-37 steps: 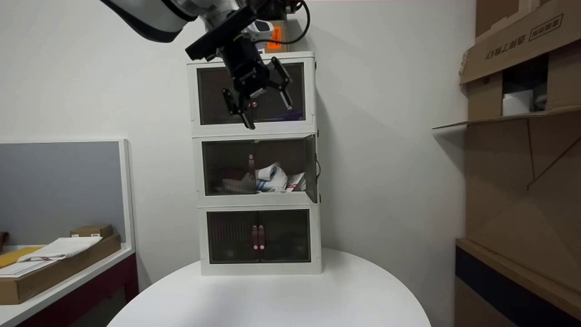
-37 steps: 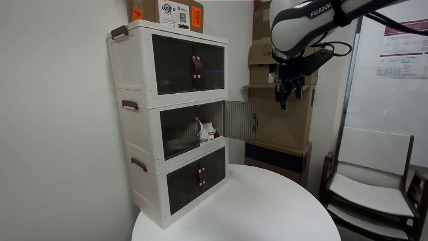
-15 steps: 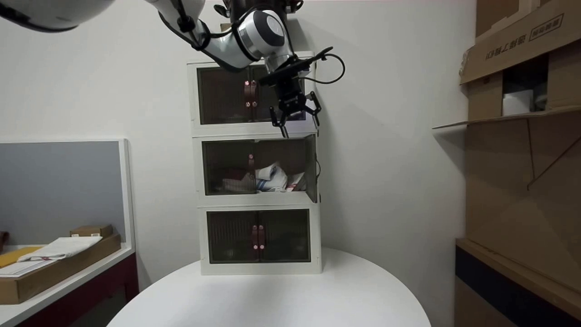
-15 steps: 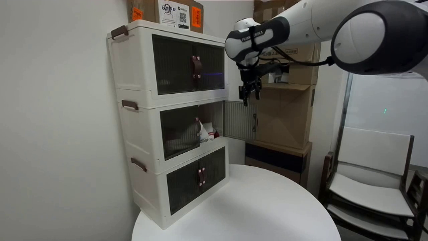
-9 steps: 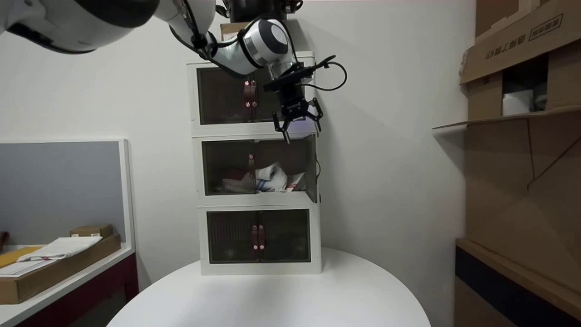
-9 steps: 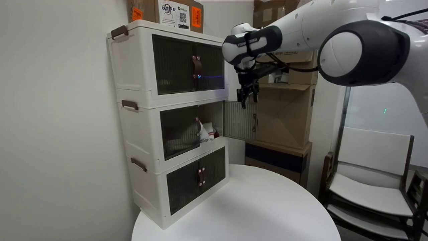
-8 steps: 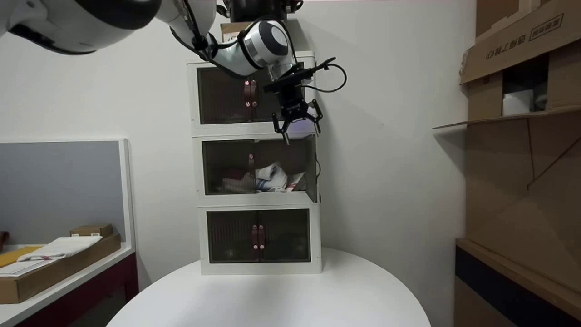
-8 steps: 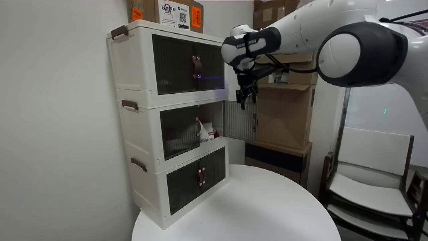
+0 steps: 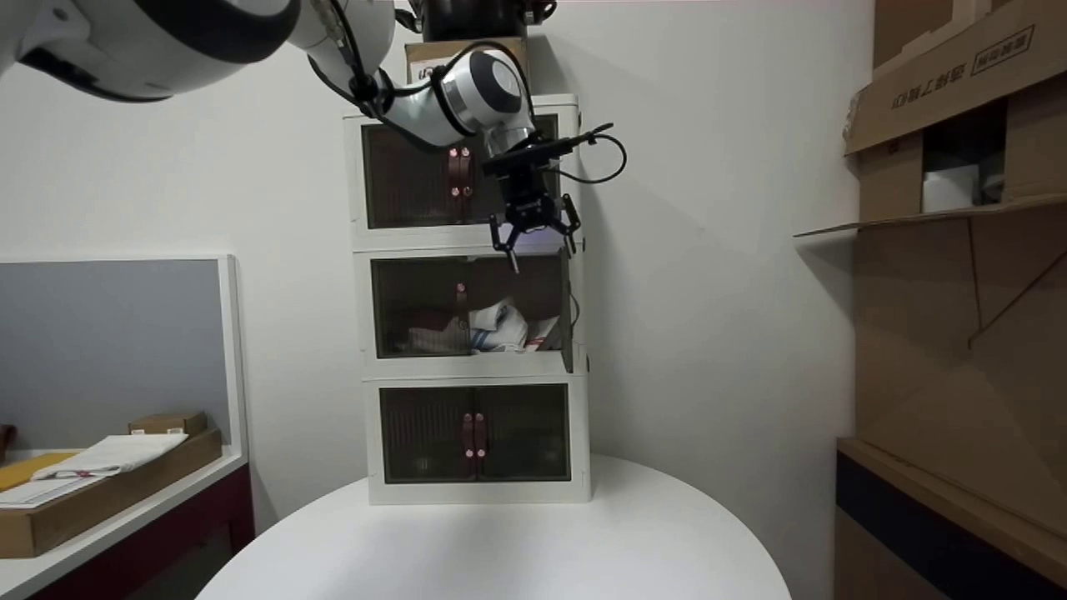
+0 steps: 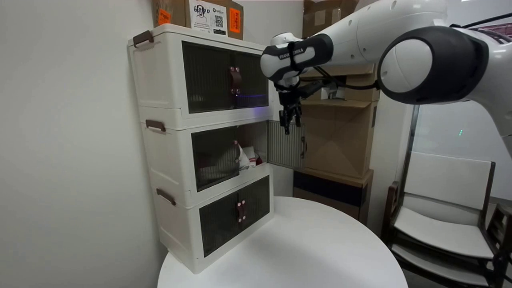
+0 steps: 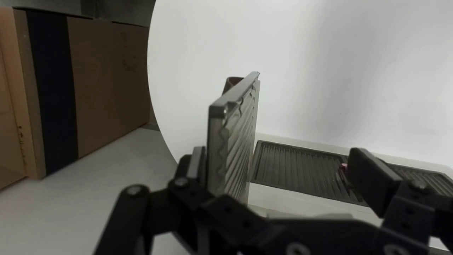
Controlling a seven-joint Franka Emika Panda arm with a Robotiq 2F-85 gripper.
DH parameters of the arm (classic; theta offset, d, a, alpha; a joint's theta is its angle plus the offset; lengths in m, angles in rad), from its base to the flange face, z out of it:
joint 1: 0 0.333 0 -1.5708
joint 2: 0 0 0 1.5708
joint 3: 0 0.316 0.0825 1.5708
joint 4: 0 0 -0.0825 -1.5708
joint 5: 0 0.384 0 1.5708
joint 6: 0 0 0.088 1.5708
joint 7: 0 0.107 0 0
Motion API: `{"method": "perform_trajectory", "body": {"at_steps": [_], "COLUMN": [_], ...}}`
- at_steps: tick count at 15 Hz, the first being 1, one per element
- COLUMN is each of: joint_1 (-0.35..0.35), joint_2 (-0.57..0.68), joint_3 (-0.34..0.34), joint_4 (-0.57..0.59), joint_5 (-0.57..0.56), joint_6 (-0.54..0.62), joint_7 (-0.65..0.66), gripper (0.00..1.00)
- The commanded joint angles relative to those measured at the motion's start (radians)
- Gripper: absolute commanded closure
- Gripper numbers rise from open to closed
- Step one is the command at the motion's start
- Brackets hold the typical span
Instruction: Close the left door of the middle cabinet, close the right door of the middle cabinet
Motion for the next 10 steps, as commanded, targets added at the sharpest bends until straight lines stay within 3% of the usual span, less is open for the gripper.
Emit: {"method": "perform_trajectory", "body": {"at_steps": [1,10], "joint_1": [-0.012,-0.010], "joint_2": [-0.062,-0.189], "joint_3": [0.030,0.074], "joint_4": [-0.069,-0.230], "joint_5": [0.037,0.098], "joint_6": [0.005,0.012], "joint_7": [-0.086,-0.216], "gripper": [0.00,0.00]}}
